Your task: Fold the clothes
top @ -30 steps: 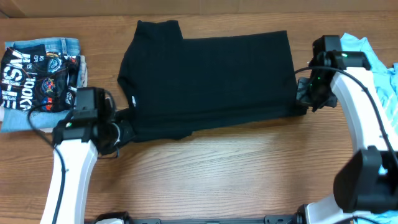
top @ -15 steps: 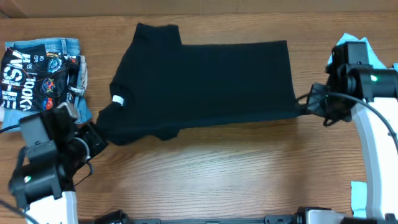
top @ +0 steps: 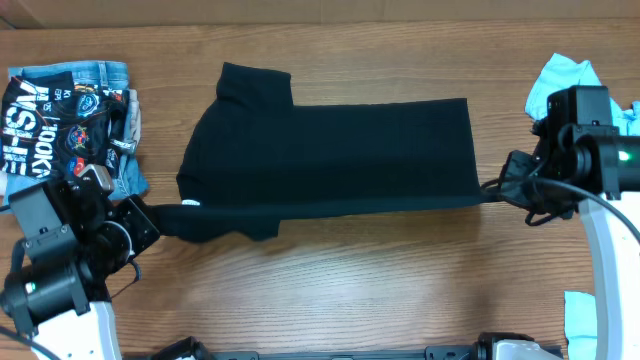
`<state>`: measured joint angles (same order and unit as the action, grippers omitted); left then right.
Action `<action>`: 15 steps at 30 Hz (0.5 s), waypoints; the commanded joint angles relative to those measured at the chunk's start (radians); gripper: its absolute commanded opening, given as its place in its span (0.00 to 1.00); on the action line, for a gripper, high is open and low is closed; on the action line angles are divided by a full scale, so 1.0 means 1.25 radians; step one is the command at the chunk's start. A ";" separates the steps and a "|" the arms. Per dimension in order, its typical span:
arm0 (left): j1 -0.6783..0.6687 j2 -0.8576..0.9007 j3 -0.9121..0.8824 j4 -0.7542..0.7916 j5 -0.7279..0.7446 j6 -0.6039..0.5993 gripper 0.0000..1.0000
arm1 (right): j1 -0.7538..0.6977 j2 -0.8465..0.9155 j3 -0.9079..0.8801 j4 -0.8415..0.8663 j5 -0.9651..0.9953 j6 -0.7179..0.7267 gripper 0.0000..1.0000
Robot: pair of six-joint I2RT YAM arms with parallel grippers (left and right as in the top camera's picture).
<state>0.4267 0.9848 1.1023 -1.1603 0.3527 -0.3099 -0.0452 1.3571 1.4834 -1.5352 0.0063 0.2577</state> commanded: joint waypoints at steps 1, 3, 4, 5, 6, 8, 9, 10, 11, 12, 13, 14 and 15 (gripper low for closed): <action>0.009 0.037 0.020 0.015 0.015 0.021 0.04 | -0.005 0.034 0.003 0.006 0.011 0.001 0.05; 0.009 0.067 0.020 0.027 0.028 0.021 0.04 | -0.005 0.058 0.003 0.006 0.011 0.001 0.05; 0.009 0.082 0.020 0.033 0.031 0.021 0.04 | -0.005 0.070 0.003 0.006 0.011 0.001 0.05; 0.009 0.097 0.020 0.040 0.034 0.021 0.04 | -0.005 0.083 0.003 0.006 0.011 0.001 0.05; 0.008 0.113 0.020 0.047 0.033 0.021 0.04 | -0.005 0.095 0.003 0.008 0.011 0.001 0.05; 0.003 0.152 0.020 0.067 0.033 0.021 0.04 | -0.005 0.121 0.003 0.019 0.011 0.001 0.05; -0.002 0.166 0.020 0.075 0.033 0.021 0.04 | -0.005 0.131 0.003 0.026 0.011 0.001 0.05; -0.009 0.184 0.020 0.085 0.033 0.021 0.04 | -0.005 0.139 0.003 0.033 0.011 0.001 0.05; -0.017 0.202 0.020 0.097 0.033 0.021 0.04 | -0.005 0.148 0.003 0.042 0.012 0.001 0.05; -0.027 0.221 0.020 0.108 0.033 0.021 0.04 | -0.005 0.155 0.003 0.050 0.011 0.001 0.05; -0.041 0.242 0.020 0.121 0.033 0.021 0.04 | -0.005 0.164 0.003 0.060 0.012 0.001 0.05; -0.052 0.261 0.020 0.134 0.032 0.021 0.04 | -0.005 0.169 0.003 0.069 0.011 0.001 0.05; -0.065 0.279 0.020 0.146 0.032 0.021 0.04 | -0.005 0.175 0.003 0.076 0.011 0.001 0.05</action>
<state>0.3748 1.2869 1.1023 -1.0008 0.4004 -0.3061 -0.0452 1.5635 1.4834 -1.4555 -0.0029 0.2577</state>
